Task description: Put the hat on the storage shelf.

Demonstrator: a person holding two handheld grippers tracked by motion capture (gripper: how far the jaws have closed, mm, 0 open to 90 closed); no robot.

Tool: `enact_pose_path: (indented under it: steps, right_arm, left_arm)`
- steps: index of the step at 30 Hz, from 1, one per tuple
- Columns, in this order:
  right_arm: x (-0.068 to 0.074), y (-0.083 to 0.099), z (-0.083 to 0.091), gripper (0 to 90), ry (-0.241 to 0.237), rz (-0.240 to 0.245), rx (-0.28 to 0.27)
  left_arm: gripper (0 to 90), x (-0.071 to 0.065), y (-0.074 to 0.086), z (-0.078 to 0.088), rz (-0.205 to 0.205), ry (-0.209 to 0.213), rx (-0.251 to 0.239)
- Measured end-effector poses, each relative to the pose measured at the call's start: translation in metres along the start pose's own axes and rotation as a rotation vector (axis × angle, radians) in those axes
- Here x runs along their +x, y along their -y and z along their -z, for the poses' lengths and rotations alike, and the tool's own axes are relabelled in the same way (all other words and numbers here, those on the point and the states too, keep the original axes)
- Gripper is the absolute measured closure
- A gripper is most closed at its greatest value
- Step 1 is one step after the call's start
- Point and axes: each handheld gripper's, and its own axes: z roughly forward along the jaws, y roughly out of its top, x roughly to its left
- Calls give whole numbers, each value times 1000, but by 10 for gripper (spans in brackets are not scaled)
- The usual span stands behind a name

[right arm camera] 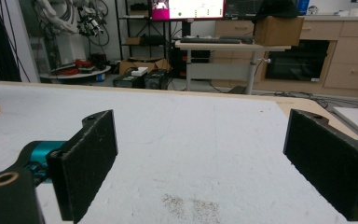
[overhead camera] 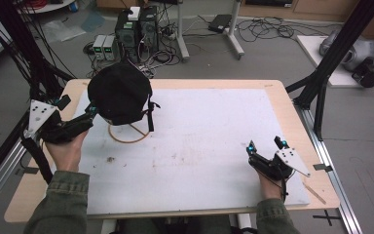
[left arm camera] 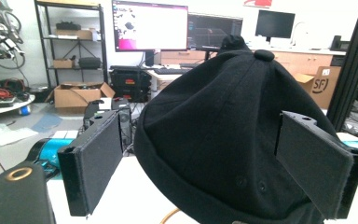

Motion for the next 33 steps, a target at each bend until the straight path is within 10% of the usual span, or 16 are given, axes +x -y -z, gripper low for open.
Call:
enact_pose_path:
  steps: [33]
  right_arm:
    - [0, 0, 1, 89, 0, -8, 1]
  left_arm:
    - [153, 2, 50, 44, 9, -73, -41]
